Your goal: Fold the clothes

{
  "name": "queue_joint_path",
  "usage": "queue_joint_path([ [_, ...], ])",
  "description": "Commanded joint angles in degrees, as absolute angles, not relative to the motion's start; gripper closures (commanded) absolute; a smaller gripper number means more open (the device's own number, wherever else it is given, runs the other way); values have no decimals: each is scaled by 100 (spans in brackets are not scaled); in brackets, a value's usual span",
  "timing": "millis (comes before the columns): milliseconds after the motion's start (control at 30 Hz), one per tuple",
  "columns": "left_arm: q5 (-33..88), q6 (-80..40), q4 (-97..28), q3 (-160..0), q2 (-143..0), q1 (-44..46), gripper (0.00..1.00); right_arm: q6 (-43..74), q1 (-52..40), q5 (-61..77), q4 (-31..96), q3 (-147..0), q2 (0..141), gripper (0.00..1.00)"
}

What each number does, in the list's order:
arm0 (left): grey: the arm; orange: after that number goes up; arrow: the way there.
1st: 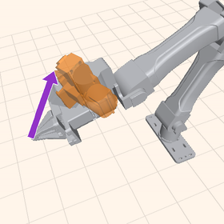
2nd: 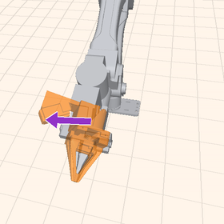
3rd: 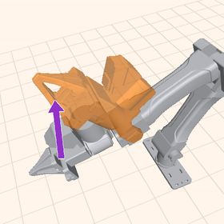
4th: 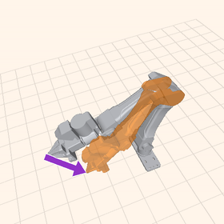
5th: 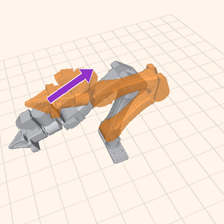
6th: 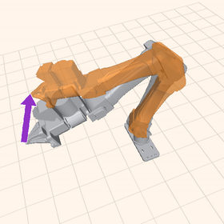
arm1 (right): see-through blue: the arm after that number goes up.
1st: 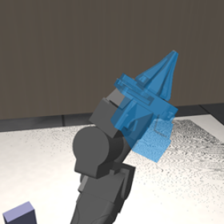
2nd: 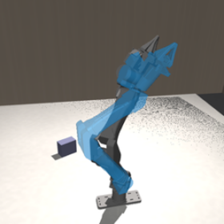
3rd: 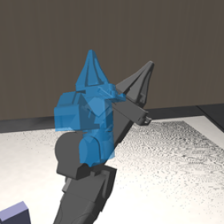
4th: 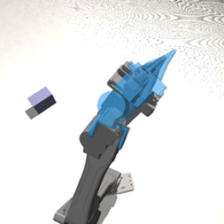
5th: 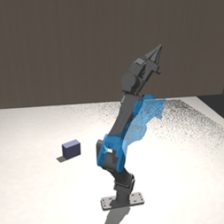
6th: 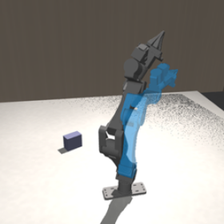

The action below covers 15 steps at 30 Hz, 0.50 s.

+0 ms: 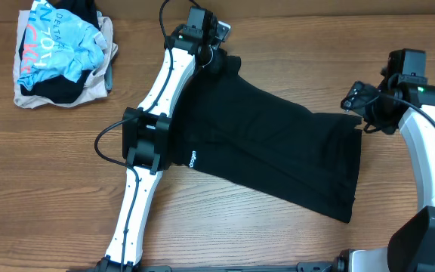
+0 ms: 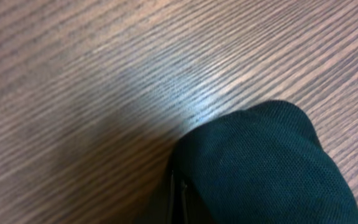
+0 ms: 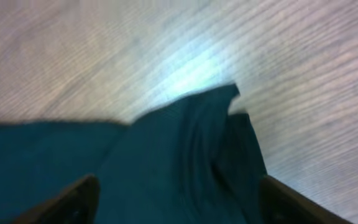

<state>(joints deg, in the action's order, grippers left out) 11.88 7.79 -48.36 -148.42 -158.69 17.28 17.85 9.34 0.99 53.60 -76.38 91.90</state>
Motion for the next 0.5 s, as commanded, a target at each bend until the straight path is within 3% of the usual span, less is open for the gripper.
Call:
queue_joint_path([
  [0, 1090, 445, -4928, -14840, -15415, 1728, 96, 1752, 950, -64, 5072, -7721, 9262, 20],
  [467, 646, -224, -5719, -14840, -14838, 1719, 96, 1625, 950, -541, 4248, -7721, 10879, 29],
])
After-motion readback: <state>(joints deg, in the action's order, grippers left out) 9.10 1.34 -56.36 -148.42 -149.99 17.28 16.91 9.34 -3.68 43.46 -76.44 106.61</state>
